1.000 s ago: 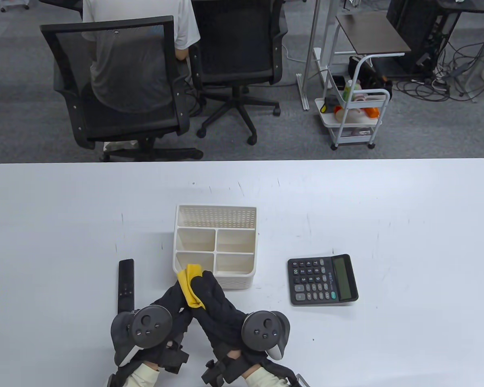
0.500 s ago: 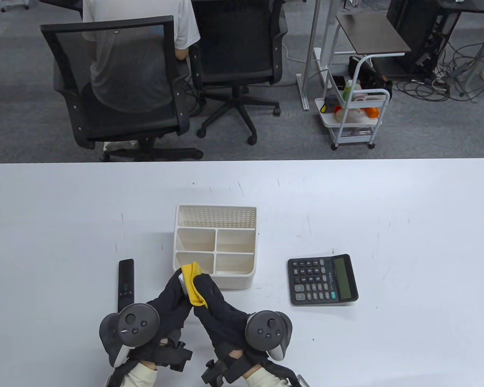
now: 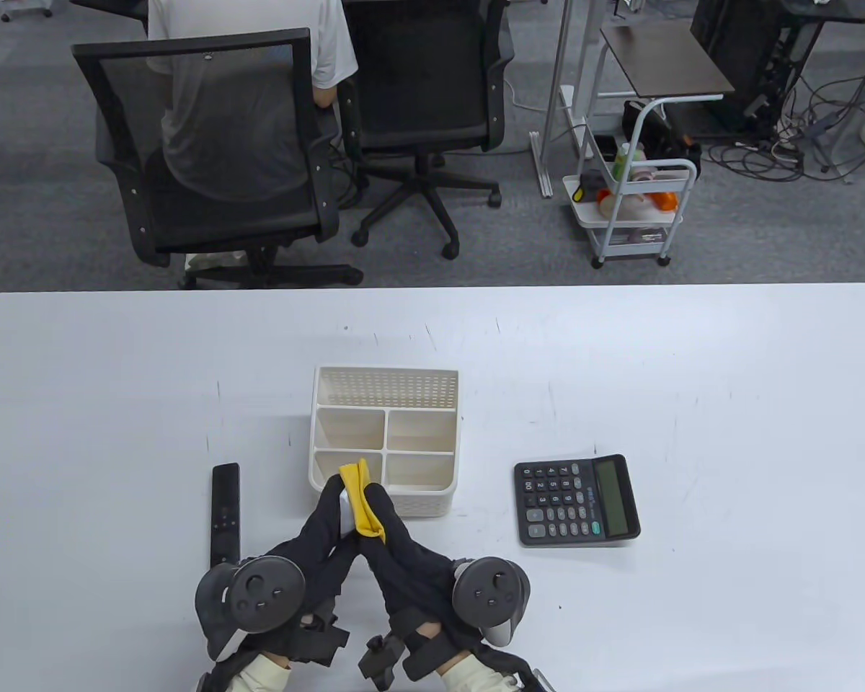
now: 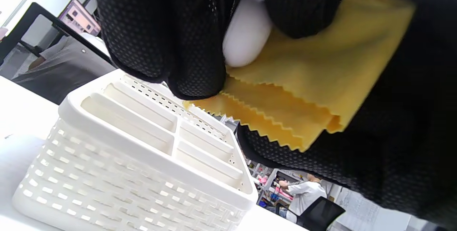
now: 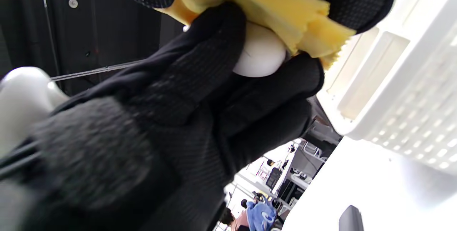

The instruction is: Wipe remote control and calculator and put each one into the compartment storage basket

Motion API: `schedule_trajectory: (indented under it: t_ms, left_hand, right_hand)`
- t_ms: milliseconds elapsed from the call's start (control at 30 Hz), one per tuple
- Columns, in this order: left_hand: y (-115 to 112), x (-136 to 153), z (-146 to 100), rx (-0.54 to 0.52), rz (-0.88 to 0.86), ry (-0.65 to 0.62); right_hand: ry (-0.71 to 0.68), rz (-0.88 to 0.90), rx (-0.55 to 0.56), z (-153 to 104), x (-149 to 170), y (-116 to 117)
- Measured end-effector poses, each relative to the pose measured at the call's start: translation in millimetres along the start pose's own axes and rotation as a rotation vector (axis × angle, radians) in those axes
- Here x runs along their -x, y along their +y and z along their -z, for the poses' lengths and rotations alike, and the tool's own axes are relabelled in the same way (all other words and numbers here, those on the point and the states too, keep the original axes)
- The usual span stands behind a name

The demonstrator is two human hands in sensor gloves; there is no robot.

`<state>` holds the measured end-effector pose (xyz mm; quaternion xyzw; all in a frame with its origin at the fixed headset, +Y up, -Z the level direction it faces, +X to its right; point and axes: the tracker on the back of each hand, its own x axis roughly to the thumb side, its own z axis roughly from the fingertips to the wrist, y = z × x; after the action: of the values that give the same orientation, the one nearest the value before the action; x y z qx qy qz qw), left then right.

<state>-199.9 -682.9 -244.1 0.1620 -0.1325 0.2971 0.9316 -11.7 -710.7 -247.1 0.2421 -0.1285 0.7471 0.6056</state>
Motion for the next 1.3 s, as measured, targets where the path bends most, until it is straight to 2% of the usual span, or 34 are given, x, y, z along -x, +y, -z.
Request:
schedule_trajectory:
  t_ms: [133,400,467,600,733,1033,1200,1300]
  left_hand:
    - [-1,2,0,0.023,0.051,-0.018]
    - [-4,-6,-1,-0.004,0.052,-0.102]
    - [-3,-5,-1,-0.013,0.055,-0.077]
    - [-3,1,1,0.002,0.049,-0.019]
    - [-3,4,1,0.026,0.066,-0.034]
    - [-2,-2,1,0.015,0.005,-0.076]
    - [-3,2,2,0.024,0.017,-0.037]
    - [-4,3,2,0.046,0.064,-0.053]
  right_hand:
    - [-0.059,-0.033,0.004,1,-8,1]
    - [0.048,0.061,0.036,2,6,-8]
    - [0.062,0.072,0.018,2,6,-7]
    - [0.008,-0.025,-0.024,1,0,1]
    - [-0.005,0.006,-0.025,2,-6,0]
    - [0.069,0.091,0.006,3,6,-7]
    - [0.034,0.012,-0.015,2,1,-3]
    - [0.032,0.054,-0.020,2,-3,-3]
